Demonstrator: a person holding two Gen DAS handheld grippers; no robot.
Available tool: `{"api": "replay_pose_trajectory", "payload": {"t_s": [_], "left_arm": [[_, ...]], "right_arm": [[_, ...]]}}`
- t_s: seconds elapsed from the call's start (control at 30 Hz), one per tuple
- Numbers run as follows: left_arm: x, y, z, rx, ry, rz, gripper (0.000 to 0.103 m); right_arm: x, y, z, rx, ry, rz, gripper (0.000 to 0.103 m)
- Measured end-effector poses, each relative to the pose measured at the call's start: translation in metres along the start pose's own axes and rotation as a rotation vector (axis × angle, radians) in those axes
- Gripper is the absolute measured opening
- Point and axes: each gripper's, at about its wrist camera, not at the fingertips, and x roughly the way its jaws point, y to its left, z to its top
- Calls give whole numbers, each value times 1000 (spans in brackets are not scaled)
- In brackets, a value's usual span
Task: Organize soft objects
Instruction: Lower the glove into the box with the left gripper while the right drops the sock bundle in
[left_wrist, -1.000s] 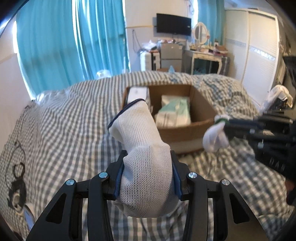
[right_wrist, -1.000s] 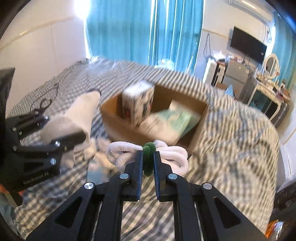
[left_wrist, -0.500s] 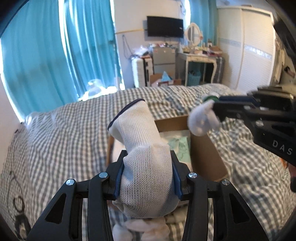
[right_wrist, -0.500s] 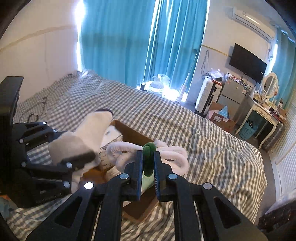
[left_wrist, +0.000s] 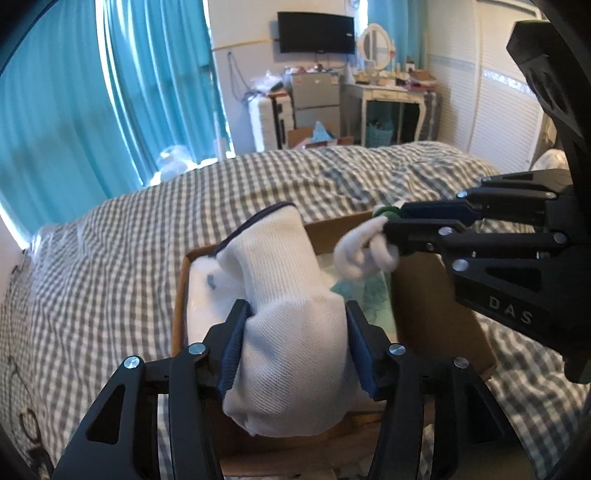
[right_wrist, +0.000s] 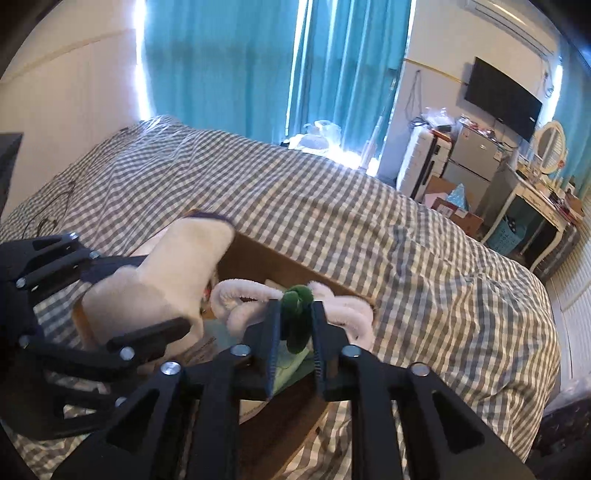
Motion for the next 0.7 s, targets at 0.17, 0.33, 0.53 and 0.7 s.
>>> {"api": "replay_pose_trajectory", "payload": {"t_s": [0.17,0.33,0.53,0.7], "left_arm": [[-18,-2,1,32,-38,47,58],[-57,1,-3,23,-75,54,64],[-118,12,-8,6,-141,94,66],[-171,22,-24,-9,-215,36,76]], "right_arm": [[-26,-10,4,38,-49,-26,65],[-69,-13,7,76,-102,-74,78],[-128,0,4,131,-113,-86,93],[-171,36,-6,86,-131,-106,97]]}}
